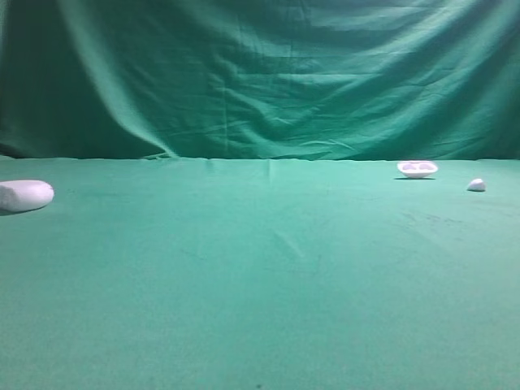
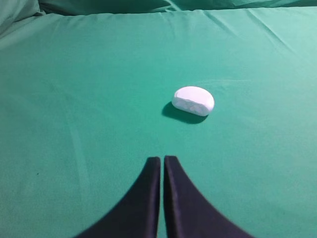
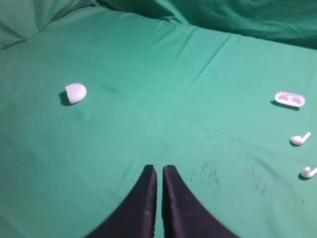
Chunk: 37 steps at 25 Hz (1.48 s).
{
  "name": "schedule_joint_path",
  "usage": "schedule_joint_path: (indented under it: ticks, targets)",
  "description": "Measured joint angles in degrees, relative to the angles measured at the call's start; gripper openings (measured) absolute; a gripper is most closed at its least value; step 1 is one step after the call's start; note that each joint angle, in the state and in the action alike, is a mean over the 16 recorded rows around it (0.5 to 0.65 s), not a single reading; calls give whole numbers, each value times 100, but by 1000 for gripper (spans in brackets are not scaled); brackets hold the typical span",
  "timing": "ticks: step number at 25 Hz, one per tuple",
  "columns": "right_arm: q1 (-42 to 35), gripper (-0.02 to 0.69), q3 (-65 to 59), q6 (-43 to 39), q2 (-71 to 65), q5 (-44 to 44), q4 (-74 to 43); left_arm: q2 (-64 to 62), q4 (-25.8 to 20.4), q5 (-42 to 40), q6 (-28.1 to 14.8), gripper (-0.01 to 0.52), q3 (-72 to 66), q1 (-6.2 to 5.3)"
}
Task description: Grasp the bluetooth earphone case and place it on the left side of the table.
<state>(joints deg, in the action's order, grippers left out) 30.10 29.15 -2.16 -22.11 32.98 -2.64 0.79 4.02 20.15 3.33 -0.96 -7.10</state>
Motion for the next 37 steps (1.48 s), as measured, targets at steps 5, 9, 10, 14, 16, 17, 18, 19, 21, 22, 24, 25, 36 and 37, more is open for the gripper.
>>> schedule_joint_path:
  ticks: [5,9,10,14,16,17,18,19,21,22,24,25,36,37]
  targets:
    - [-731,0,-839,7,571,-593,-8,0,0,0,0,0,0,0]
    - [-1397,0,-1550,-8,1178,-889,28,0,0,0,0,0,0,0]
    - [-1548,0,-1720,-13,1322,-926,39,0,0,0,0,0,0,0]
    - [-2022,0,-2320,-26,1814,-1002,85,0,0,0,0,0,0,0]
    - [-2170,0,-2549,-28,1998,-1026,101,0,0,0,0,0,0,0]
    - [-2221,0,-2647,-29,2073,-1037,105,0,0,0,0,0,0,0]
    - [-2259,0,-2733,-29,2137,-1048,109,0,0,0,0,0,0,0]
    - [-2287,0,-2808,-29,2188,-1060,111,0,0,0,0,0,0,0]
    - [-2314,0,-2924,-29,2251,-1081,113,0,0,0,0,0,0,0]
    - [-2319,0,-2968,-29,2267,-1092,113,0,0,0,0,0,0,0]
    - [-2322,0,-3029,-29,2277,-1113,113,0,0,0,0,0,0,0]
    - [-2323,0,-3048,-29,2279,-1123,113,0,0,0,0,0,0,0]
    - [-2323,0,-3065,-29,2280,-1149,113,0,0,0,0,0,0,0]
    - [-2323,0,-3065,-29,2280,-1149,113,0,0,0,0,0,0,0]
